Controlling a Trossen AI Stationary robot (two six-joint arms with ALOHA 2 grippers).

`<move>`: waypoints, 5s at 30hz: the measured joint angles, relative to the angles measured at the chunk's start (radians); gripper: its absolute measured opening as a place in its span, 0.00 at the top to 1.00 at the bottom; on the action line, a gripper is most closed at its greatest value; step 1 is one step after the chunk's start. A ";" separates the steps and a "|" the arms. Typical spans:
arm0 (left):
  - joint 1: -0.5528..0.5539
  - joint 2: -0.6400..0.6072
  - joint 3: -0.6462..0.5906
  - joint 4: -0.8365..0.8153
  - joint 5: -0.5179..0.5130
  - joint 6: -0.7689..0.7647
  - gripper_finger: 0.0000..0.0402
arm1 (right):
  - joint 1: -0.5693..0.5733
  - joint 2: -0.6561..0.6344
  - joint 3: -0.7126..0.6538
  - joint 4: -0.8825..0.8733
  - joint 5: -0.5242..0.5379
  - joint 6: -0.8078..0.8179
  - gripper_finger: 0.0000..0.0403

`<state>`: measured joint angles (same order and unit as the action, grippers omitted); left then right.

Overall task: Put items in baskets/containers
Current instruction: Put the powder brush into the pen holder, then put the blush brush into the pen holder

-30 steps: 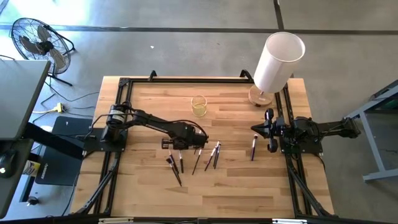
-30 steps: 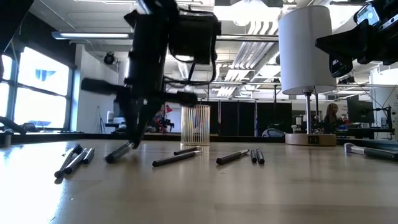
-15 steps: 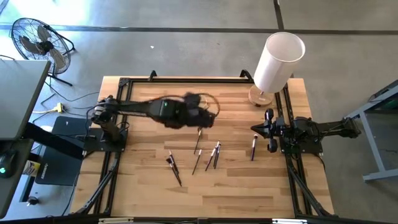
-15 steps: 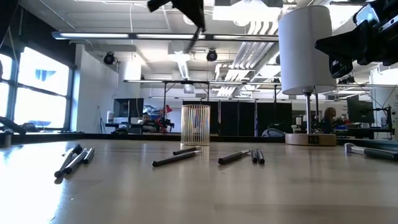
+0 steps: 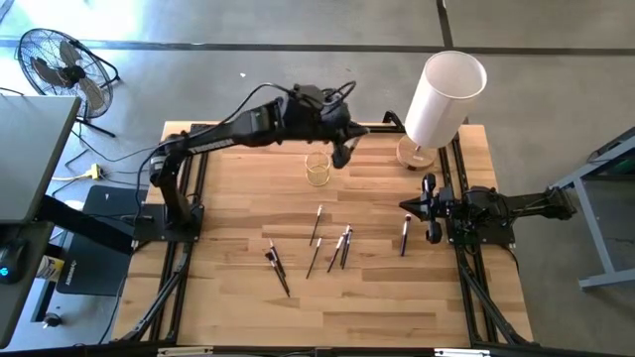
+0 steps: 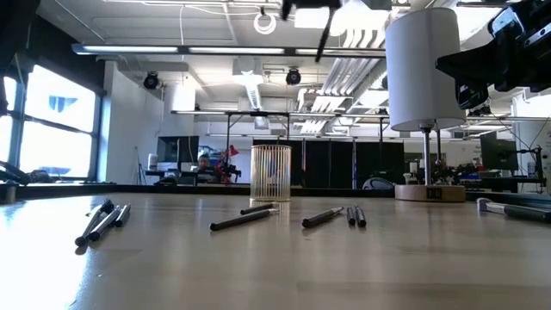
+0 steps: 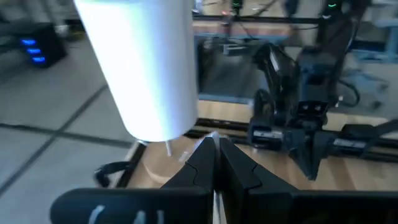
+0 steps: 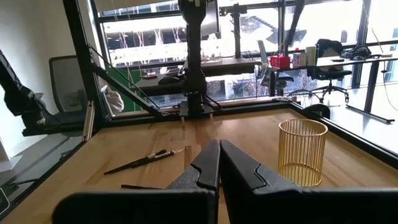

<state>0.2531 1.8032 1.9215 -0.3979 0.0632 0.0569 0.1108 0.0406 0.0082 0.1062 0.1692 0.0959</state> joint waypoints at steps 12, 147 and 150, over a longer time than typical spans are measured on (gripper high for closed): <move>0.198 -0.220 -0.749 0.746 0.281 -0.007 1.00 | 0.000 0.004 0.000 0.002 0.004 0.000 0.99; -0.391 -1.303 -1.355 -0.070 -0.453 -0.376 1.00 | -0.221 1.211 0.602 -0.366 0.230 1.178 0.99; -0.391 -1.300 -1.355 -0.070 -0.487 -0.412 1.00 | -0.252 1.178 0.617 -0.085 0.297 0.932 0.99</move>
<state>-0.1377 0.5037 0.5663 -0.4683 -0.4234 -0.3553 -0.1411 1.2186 0.6250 0.0214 0.4663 1.0280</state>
